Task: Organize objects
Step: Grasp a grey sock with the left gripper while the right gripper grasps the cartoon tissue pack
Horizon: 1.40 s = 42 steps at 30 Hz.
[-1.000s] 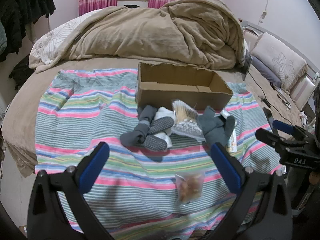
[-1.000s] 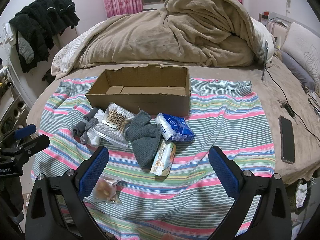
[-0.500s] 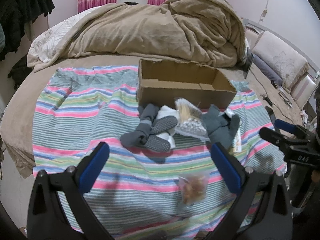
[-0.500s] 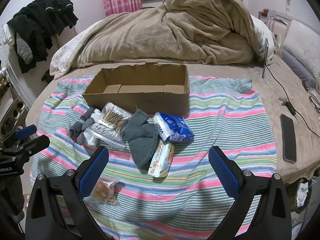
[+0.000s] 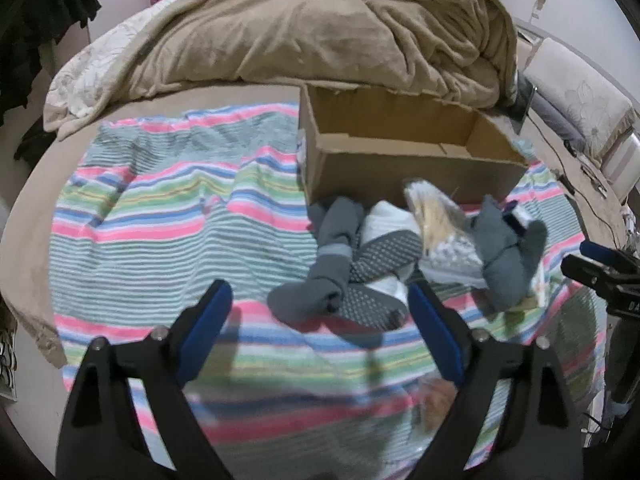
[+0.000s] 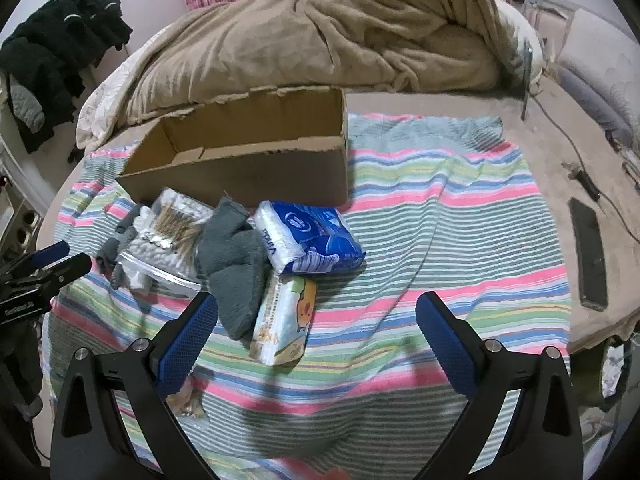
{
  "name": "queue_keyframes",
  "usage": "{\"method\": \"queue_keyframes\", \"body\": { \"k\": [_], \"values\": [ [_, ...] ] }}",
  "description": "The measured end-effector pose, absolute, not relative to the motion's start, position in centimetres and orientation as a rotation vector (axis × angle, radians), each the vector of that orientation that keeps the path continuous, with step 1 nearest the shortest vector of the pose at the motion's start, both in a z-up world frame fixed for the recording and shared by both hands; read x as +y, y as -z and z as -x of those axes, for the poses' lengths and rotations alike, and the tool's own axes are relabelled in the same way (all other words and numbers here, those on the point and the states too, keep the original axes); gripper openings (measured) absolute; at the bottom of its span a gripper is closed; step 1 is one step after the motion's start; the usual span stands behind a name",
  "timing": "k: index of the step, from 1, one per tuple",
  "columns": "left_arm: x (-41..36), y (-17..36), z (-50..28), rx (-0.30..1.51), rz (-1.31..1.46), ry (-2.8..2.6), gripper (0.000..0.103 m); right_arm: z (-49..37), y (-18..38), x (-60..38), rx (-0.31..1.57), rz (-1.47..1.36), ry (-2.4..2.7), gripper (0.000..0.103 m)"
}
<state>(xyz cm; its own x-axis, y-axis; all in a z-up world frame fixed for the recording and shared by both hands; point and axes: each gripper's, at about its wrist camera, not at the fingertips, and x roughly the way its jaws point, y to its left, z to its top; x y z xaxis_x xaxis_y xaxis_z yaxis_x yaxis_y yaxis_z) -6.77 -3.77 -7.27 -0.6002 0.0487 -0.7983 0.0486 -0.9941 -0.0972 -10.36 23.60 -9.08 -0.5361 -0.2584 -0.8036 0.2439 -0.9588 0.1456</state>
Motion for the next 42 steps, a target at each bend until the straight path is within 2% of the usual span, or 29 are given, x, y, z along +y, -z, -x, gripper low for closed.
{"method": "queue_keyframes", "body": {
  "k": [3, 5, 10, 16, 18, 19, 21, 23, 27, 34, 38, 42],
  "values": [
    [-4.1, 8.2, 8.1, -0.171, 1.419, -2.78, 0.078, 11.1, 10.0, 23.4, -0.028, -1.35, 2.506, 0.096],
    [-4.2, 8.7, 8.8, -0.173, 1.429, -2.767, 0.069, 11.5, 10.5, 23.5, -0.037, -1.369, 2.494, 0.095],
    [-4.1, 9.9, 10.2, -0.149, 1.437, -2.718, 0.055, 11.7, 11.4, 24.2, -0.065, -1.415, 2.468, 0.093],
    [-4.2, 10.8, 11.6, -0.124, 1.426, -2.694, 0.054, 12.0, 13.2, 24.7, -0.157, -1.446, 2.398, 0.092],
    [-4.2, 10.9, 11.7, -0.127, 1.414, -2.686, 0.049, 12.3, 13.6, 24.5, -0.192, -1.44, 2.379, 0.092],
    [-4.3, 11.0, 11.7, -0.143, 1.413, -2.678, 0.041, 12.5, 13.8, 24.5, -0.203, -1.432, 2.379, 0.092],
    [-4.5, 11.2, 11.6, -0.188, 1.404, -2.66, 0.037, 12.6, 14.0, 24.4, -0.229, -1.429, 2.379, 0.092],
    [-4.5, 11.2, 11.4, -0.2, 1.399, -2.649, 0.028, 12.6, 14.0, 24.6, -0.243, -1.422, 2.379, 0.092],
    [-4.1, 10.6, 10.8, -0.215, 1.382, -2.653, 0.026, 11.9, 13.4, 24.8, -0.23, -1.403, 2.389, 0.08],
    [-3.9, 9.4, 9.3, -0.24, 1.356, -2.66, 0.025, 11.2, 13.3, 24.1, -0.202, -1.381, 2.39, 0.075],
    [-4.1, 8.3, 7.9, -0.265, 1.328, -2.675, 0.025, 10.7, 12.7, 23.6, -0.16, -1.353, 2.387, 0.064],
    [-4.3, 7.6, 6.9, -0.283, 1.313, -2.682, 0.025, 11.2, 14.4, 22.9, -0.186, -1.392, 2.327, 0.063]
  ]
}}
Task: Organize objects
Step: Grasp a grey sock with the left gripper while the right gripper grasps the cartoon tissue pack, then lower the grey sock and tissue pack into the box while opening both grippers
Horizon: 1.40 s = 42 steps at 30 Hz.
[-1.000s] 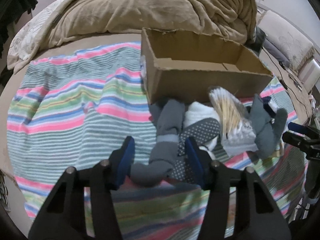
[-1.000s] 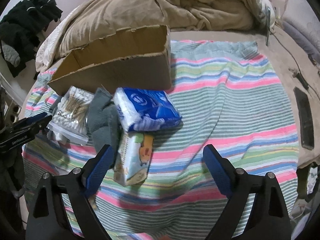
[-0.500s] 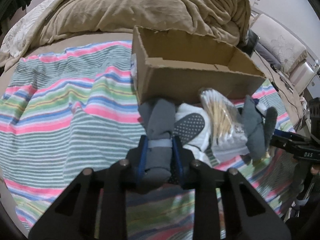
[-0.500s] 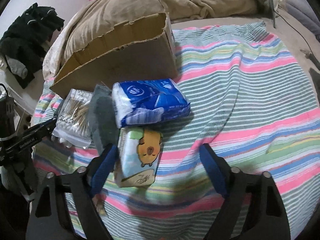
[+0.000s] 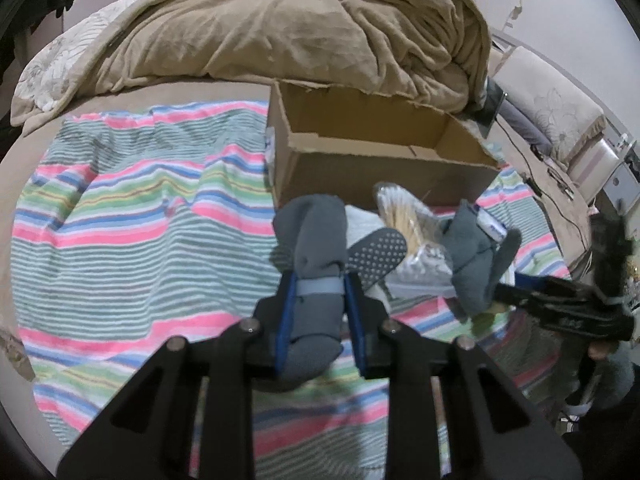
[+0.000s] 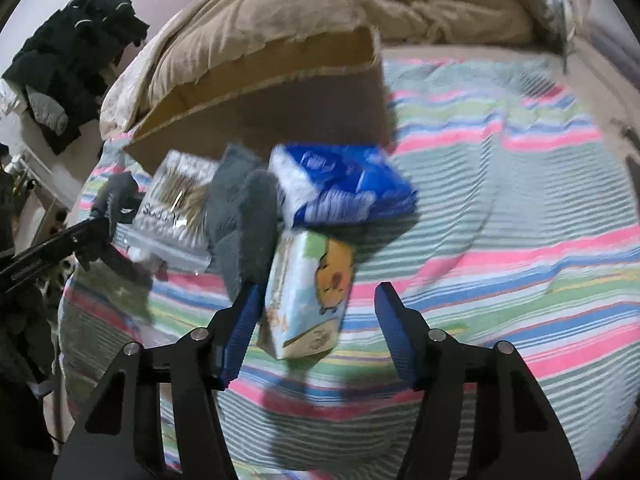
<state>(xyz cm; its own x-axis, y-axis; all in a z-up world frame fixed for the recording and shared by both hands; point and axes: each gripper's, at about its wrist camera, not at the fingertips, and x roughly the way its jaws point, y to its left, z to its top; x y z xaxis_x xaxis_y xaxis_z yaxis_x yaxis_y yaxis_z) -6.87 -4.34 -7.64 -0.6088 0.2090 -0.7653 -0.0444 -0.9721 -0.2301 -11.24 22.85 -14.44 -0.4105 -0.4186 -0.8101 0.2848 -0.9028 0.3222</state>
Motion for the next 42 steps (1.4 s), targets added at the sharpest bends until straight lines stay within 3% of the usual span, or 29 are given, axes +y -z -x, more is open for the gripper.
{"method": "queue_keyframes", "body": {
  "k": [2, 3, 6, 27, 42],
  "values": [
    [-4.3, 7.2, 6.3, -0.288, 1.301, -2.682, 0.025, 11.5, 15.0, 22.8, -0.201, -1.393, 2.322, 0.057],
    [-4.3, 7.0, 6.0, -0.289, 1.294, -2.685, 0.025, 11.5, 14.8, 23.0, -0.22, -1.384, 2.314, 0.044],
    [-4.3, 5.9, 5.2, -0.293, 1.262, -2.701, 0.025, 10.9, 13.8, 23.4, -0.208, -1.363, 2.302, 0.03],
    [-3.0, -0.2, 6.7, -0.322, 1.082, -2.74, 0.025, 11.8, 3.2, 25.9, -0.246, -1.062, 2.367, 0.03],
    [0.9, -2.0, 14.4, -0.36, 0.972, -2.7, 0.025, 19.9, 2.1, 24.7, -0.213, -1.01, 2.377, 0.03]
  ]
}}
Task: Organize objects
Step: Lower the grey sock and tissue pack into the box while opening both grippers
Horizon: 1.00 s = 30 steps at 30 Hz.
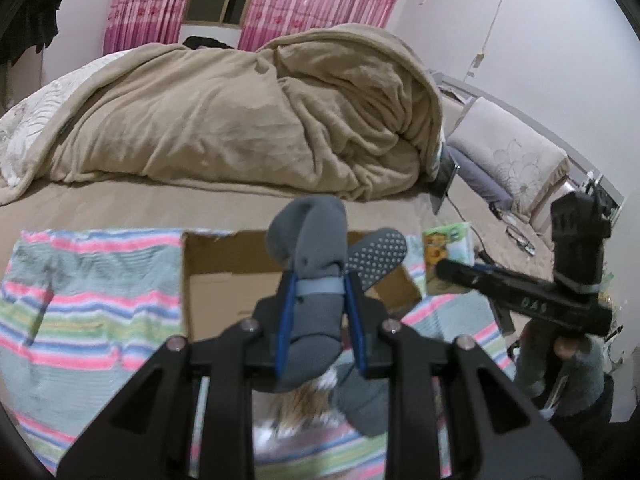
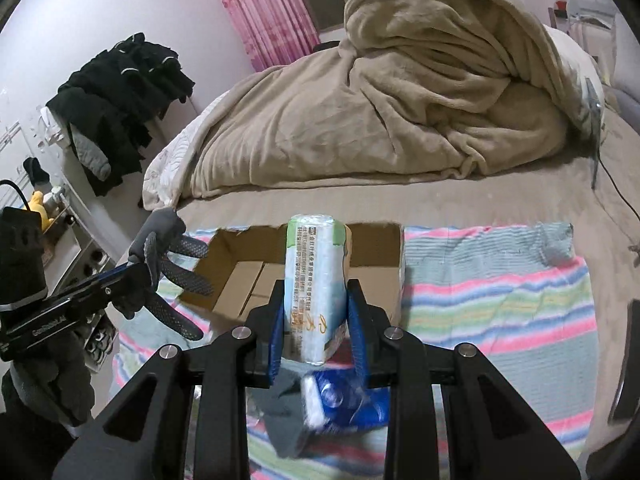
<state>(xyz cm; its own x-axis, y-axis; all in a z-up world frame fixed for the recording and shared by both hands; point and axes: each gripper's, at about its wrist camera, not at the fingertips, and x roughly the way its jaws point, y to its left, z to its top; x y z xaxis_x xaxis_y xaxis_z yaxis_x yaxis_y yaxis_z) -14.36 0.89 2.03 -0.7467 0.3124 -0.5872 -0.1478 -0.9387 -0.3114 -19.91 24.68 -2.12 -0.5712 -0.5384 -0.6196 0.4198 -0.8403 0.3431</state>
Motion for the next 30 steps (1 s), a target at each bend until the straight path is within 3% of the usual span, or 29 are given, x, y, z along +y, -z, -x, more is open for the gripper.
{"method": "queue_keyframes", "body": {
  "k": [21, 22, 24, 28, 30],
  "values": [
    [7.0, 6.9, 23.8, -0.474, 1.188, -2.508, 0.025, 25.0, 6.8, 24.6, -0.231, -1.096, 2.318, 0.033],
    [7.1, 7.2, 24.0, -0.481, 1.204, -2.498, 0.027, 25.1, 6.8, 24.7, -0.234, -1.095, 2.32, 0.035],
    [7.6, 7.8, 24.1, -0.485, 1.233, -2.488, 0.029, 25.1, 6.7, 25.1, -0.244, -1.084, 2.324, 0.051],
    [8.2, 7.8, 24.1, -0.471, 1.261, -2.476, 0.038, 24.8, 6.1, 25.9, -0.252, -1.069, 2.355, 0.055],
    [8.4, 7.4, 23.8, -0.46, 1.264, -2.468, 0.051, 24.4, 5.7, 26.3, -0.261, -1.067, 2.37, 0.055]
  ]
}}
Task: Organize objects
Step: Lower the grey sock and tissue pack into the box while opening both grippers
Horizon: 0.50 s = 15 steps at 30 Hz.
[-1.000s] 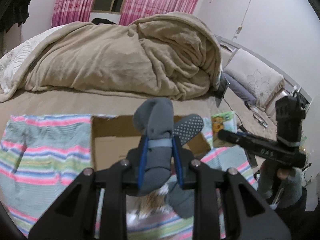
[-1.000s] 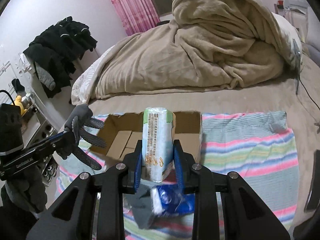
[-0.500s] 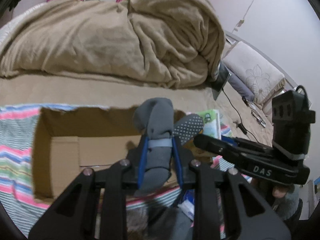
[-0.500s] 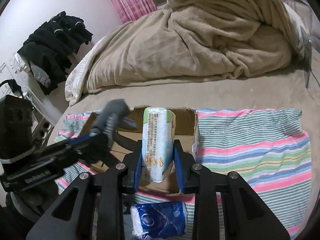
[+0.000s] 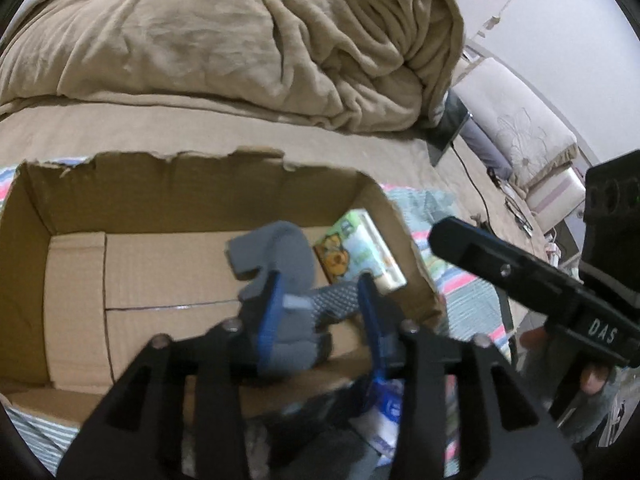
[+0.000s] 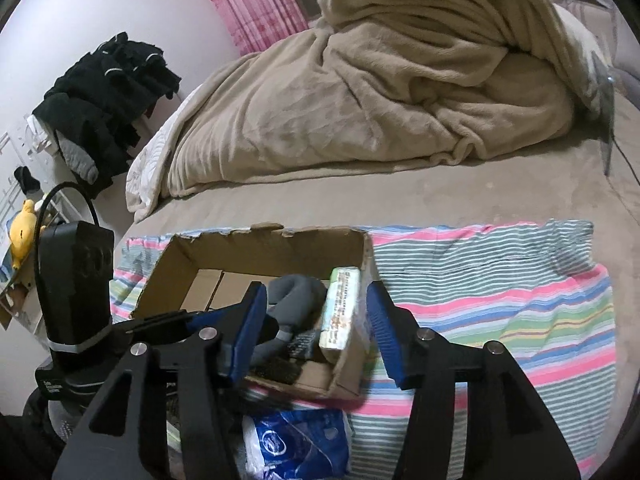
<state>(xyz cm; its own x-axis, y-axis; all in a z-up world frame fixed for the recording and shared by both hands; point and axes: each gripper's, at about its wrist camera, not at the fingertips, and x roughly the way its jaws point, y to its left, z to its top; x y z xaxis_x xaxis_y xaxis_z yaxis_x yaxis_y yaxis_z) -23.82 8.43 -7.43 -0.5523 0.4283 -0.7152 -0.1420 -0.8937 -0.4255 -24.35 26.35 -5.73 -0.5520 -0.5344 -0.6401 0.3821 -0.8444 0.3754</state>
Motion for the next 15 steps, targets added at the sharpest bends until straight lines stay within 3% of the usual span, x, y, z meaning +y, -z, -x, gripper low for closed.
{"method": "queue_keyframes", "body": {
  "k": [1, 2, 8, 15],
  "values": [
    [8.4, 7.2, 23.6, -0.461, 1.257, -2.47, 0.064, 24.1, 5.6, 26.5, -0.265, -1.066, 2.376, 0.055],
    [8.4, 6.7, 23.2, -0.47, 1.236, -2.474, 0.069, 23.8, 5.4, 26.8, -0.271, -1.066, 2.382, 0.055],
    [7.7, 3.9, 21.1, -0.419, 1.18, -2.534, 0.069, 21.9, 4.3, 27.0, -0.259, -1.064, 2.406, 0.055],
    [5.0, 0.7, 16.5, -0.375, 1.127, -2.624, 0.071, 18.9, 3.5, 25.9, -0.218, -1.062, 2.415, 0.063]
  ]
}}
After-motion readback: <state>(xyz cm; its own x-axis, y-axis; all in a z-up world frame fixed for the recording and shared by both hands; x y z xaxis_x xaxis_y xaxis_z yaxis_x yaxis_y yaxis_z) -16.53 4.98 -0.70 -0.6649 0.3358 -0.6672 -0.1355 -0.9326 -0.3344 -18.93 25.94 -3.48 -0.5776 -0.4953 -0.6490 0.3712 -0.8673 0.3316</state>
